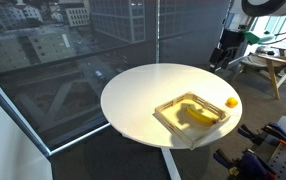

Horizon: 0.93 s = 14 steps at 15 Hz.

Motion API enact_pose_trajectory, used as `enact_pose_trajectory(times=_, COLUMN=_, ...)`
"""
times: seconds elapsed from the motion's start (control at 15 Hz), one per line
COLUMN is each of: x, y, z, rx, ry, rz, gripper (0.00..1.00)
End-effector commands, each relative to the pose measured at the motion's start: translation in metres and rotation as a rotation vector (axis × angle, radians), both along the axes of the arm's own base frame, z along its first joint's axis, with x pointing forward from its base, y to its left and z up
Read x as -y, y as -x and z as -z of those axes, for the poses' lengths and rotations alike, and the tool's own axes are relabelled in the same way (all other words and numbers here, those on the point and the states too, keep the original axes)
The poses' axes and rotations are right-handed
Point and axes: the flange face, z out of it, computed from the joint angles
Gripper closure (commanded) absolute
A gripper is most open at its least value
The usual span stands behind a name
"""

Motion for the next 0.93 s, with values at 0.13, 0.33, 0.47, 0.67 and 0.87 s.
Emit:
enact_pose_trajectory(times=0.13, x=0.006, y=-0.017, z=0.012, rx=0.012, ry=0.030, rz=0.009, gripper=0.00)
enact_pose_trajectory(times=0.33, x=0.007, y=-0.020, z=0.023, rx=0.022, ry=0.047, rz=0.009, gripper=0.00)
enact_pose_trajectory(times=0.47, x=0.007, y=-0.022, z=0.030, rx=0.025, ry=0.057, rz=0.006, gripper=0.00)
enact_pose_trajectory(times=0.67, x=0.008, y=-0.023, z=0.042, rx=0.020, ry=0.071, rz=-0.003, gripper=0.00)
enact_pose_trajectory(times=0.87, x=0.007, y=-0.024, z=0.054, rx=-0.004, ry=0.070, rz=-0.013, gripper=0.00)
